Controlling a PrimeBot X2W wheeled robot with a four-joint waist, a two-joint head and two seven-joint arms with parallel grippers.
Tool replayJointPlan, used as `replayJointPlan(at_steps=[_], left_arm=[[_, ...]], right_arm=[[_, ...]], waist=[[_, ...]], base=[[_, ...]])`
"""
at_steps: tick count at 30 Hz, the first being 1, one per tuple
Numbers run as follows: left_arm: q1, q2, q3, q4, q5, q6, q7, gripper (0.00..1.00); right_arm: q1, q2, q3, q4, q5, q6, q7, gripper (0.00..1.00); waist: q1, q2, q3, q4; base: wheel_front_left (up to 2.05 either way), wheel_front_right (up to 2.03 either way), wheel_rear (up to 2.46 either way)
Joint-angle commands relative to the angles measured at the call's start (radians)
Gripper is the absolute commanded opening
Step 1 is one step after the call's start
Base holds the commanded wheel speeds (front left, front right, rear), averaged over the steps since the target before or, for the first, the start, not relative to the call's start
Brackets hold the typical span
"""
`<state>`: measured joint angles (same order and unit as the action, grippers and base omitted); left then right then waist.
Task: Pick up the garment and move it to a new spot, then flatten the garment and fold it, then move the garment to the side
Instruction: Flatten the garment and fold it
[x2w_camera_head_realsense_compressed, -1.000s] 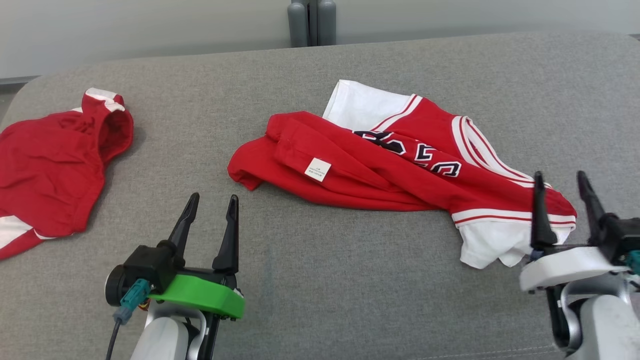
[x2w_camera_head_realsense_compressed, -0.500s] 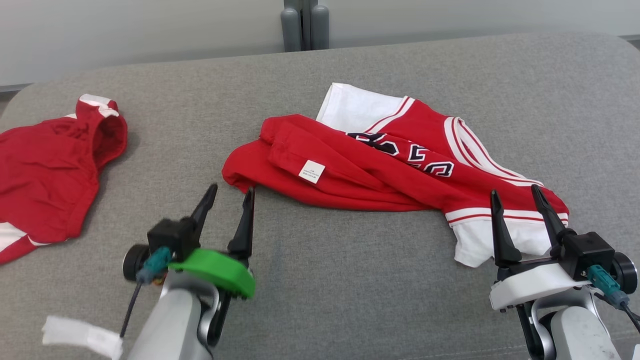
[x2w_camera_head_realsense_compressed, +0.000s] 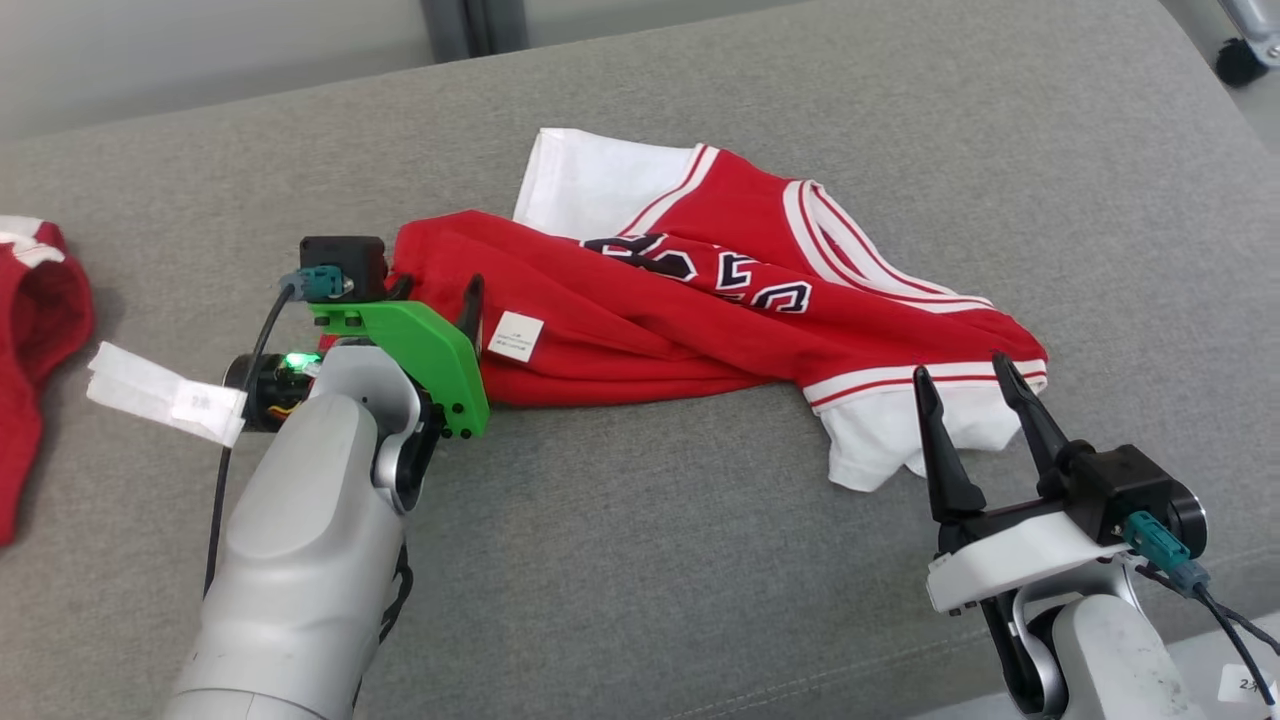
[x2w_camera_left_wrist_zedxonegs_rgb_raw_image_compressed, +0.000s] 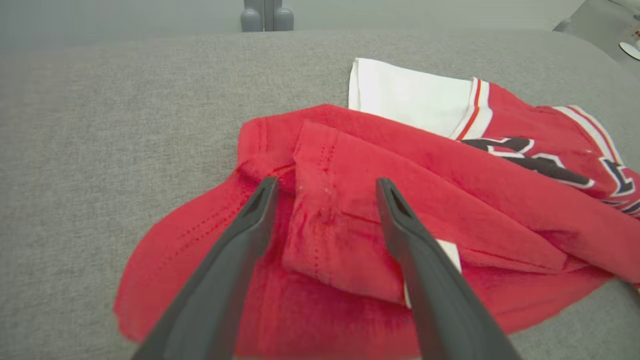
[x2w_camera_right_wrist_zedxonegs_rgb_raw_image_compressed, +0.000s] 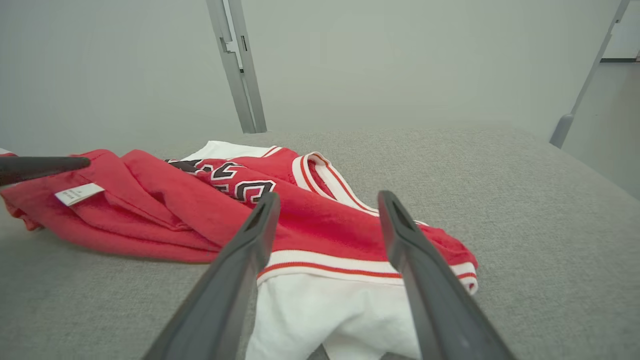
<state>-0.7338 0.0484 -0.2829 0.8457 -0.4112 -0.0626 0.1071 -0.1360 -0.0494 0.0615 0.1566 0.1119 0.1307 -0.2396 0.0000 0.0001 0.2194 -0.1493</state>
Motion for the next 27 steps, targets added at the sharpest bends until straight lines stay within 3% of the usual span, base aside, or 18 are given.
replayJointPlan(at_steps=[1, 13, 14, 17, 21, 27], left_arm=[[-0.019, 0.004, -0.004, 0.015, 0.010, 0.015, 0.013, 1.00], [-0.042, 0.027, -0.049, 0.024, 0.057, 0.063, 0.004, 1.00], [-0.039, 0.027, -0.051, 0.023, 0.054, 0.063, 0.005, 0.96], [-0.028, 0.025, -0.061, 0.022, 0.047, 0.051, 0.023, 0.00], [-0.025, 0.022, -0.067, 0.002, 0.044, 0.044, -0.002, 0.00], [0.039, 0.014, -0.050, -0.128, -0.003, 0.037, -0.136, 0.00]], right_arm=[[-0.012, -0.002, 0.004, 0.005, 0.009, 0.000, -0.008, 1.00], [-0.024, -0.002, 0.012, 0.019, 0.039, 0.000, -0.023, 1.00], [-0.025, -0.002, 0.013, 0.020, 0.039, 0.000, -0.024, 1.00], [-0.029, -0.002, 0.012, 0.022, 0.040, 0.000, -0.025, 1.00], [-0.028, -0.002, 0.000, 0.024, 0.040, 0.000, -0.026, 1.00], [-0.003, -0.002, -0.032, 0.019, 0.031, 0.000, -0.026, 1.00]], waist=[[0.0000, -0.0001, 0.029, -0.041], [0.0000, -0.0001, 0.022, -0.035], [0.0000, -0.0001, 0.022, -0.033], [0.0000, -0.0001, 0.022, -0.029], [0.0000, -0.0001, 0.018, -0.019], [0.0000, -0.0001, -0.001, 0.032]], base=[[0.00, 0.00, 0.00], [0.00, 0.00, 0.00], [0.00, 0.00, 0.00], [0.00, 0.00, 0.00], [0.00, 0.00, 0.00], [0.00, 0.00, 0.00]])
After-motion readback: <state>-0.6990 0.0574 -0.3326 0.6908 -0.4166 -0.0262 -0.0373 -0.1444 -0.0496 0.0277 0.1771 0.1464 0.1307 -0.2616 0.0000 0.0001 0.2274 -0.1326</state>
